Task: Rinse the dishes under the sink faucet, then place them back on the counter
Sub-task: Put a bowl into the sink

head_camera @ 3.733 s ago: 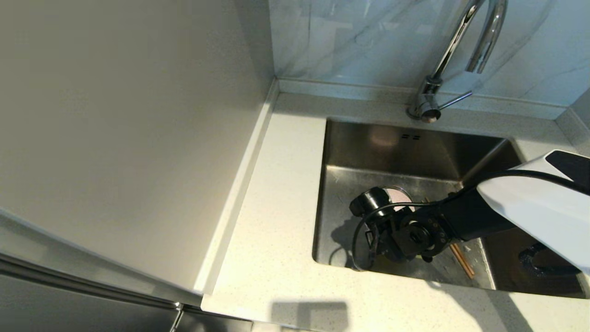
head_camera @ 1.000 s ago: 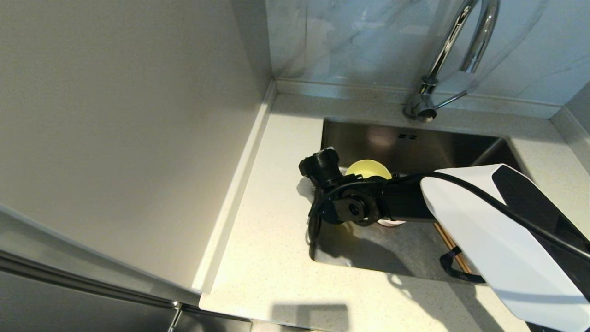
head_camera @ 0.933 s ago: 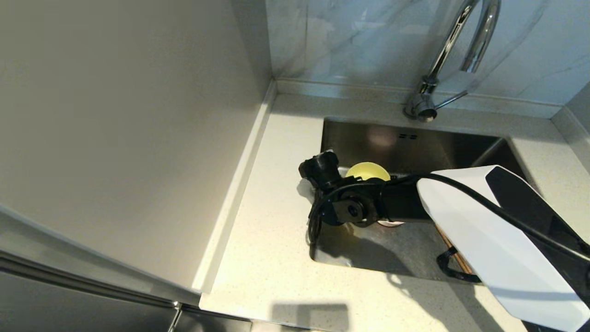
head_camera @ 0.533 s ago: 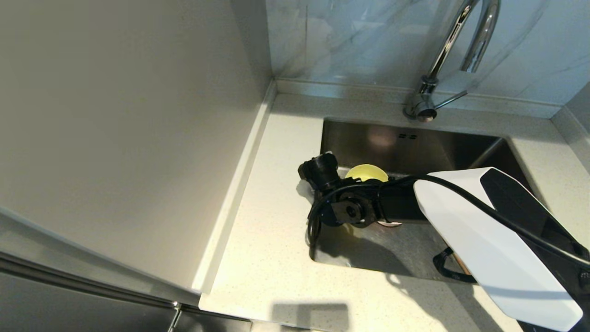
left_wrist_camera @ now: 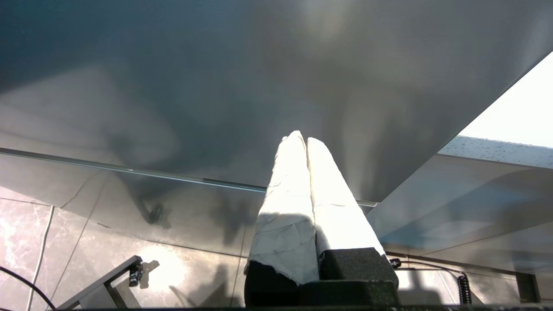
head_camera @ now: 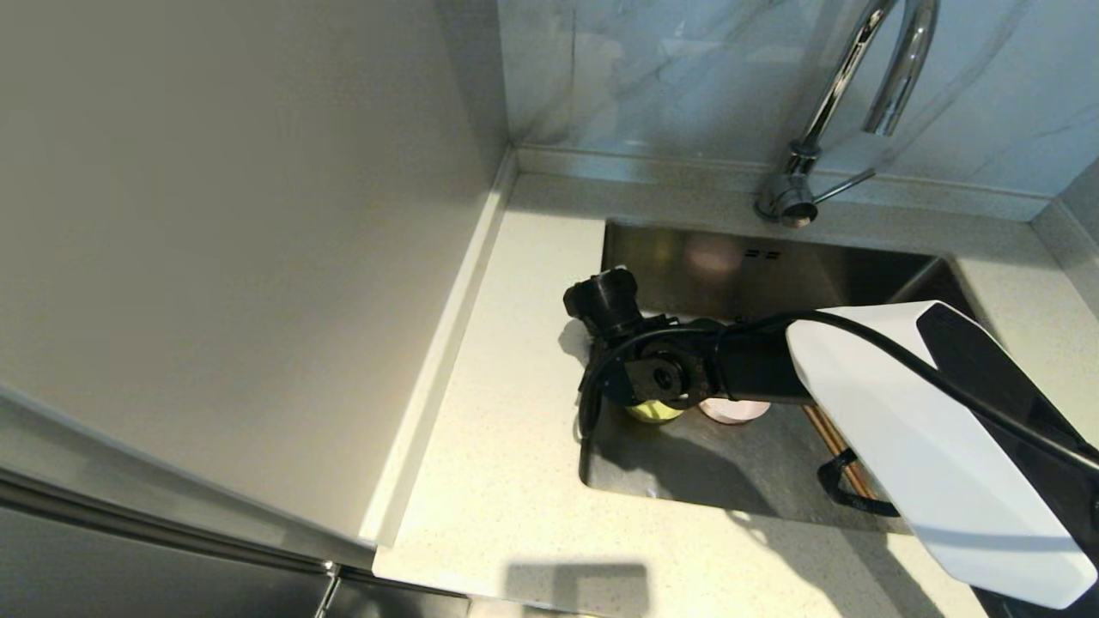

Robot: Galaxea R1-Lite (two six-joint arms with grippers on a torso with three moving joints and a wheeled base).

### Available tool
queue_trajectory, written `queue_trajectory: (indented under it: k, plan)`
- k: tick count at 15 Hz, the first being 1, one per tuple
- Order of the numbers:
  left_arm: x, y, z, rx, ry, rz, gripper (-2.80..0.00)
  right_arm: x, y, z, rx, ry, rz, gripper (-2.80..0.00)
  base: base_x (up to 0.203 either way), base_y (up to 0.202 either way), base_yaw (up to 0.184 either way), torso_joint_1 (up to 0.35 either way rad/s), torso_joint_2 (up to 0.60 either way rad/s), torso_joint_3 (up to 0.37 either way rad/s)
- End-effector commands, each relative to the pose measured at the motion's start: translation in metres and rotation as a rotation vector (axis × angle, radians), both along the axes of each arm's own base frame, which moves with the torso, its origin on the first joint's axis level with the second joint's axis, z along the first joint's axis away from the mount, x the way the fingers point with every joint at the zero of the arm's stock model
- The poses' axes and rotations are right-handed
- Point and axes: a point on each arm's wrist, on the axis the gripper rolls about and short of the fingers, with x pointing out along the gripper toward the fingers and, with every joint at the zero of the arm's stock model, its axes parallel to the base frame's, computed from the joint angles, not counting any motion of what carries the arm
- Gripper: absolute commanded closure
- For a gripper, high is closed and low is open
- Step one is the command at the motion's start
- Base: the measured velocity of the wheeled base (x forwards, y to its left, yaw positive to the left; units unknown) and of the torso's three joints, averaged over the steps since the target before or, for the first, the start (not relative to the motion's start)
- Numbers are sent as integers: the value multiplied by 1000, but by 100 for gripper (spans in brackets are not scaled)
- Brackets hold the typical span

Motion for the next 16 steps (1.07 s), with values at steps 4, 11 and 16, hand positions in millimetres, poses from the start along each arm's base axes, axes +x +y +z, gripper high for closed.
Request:
queue_trajectory:
  k: [4, 11, 16]
  plan:
    - [0, 0, 0, 0, -3, 1, 0, -4, -5, 13, 4, -20, -19, -280, 0, 0, 0, 0, 0, 0]
    - [0, 0, 0, 0, -3, 1, 0, -16, -34, 37, -1, -19, -59, -280, 0, 0, 0, 0, 0, 0]
    - [0, 0, 0, 0, -3, 1, 0, -32, -70, 50, -15, 1, -114, -280, 0, 0, 0, 0, 0, 0]
